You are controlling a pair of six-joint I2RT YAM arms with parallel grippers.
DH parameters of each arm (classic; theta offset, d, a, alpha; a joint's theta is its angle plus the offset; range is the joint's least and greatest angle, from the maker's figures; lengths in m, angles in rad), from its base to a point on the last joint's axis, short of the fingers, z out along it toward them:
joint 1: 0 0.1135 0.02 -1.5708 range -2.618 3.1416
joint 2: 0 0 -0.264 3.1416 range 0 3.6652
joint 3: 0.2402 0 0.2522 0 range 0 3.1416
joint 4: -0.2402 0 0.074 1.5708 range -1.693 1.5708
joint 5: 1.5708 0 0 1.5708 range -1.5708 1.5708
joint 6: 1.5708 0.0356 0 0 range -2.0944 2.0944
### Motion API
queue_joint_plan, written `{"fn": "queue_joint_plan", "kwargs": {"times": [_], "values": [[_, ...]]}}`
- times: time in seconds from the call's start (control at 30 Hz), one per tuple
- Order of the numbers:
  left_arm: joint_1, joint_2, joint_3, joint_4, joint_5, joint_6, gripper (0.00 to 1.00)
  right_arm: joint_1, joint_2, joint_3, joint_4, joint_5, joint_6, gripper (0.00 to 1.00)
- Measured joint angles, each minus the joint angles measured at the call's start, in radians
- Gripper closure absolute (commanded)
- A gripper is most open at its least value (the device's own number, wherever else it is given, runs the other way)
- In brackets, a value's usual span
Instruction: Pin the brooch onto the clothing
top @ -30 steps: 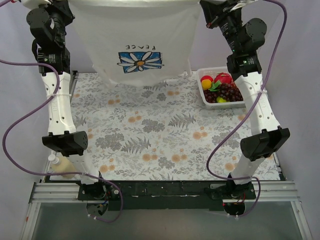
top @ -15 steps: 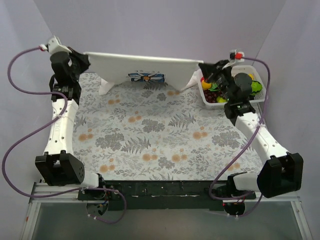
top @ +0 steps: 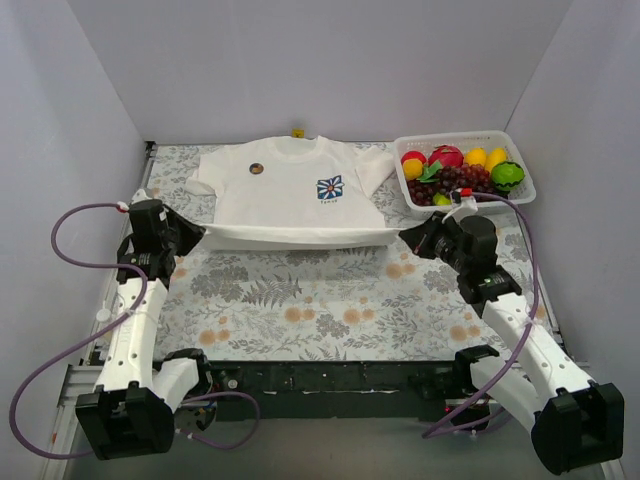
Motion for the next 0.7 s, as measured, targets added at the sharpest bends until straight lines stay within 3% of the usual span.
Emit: {"fn": "queue_joint_plan", "kwargs": {"times": [0.4, 0.7], "values": [[0.001, -0.014, -0.024, -0.314, -0.069, -0.02, 1.0, 0.059, -0.006, -0.063, -0.497, -0.081, -0.011, 0.99], [0.0, -0.133, -0.031, -0.494, -0.079, -0.029, 1.0, 0.081, 0.006, -0.062, -0.677, -0.119, -0.063, 0.99]]}}
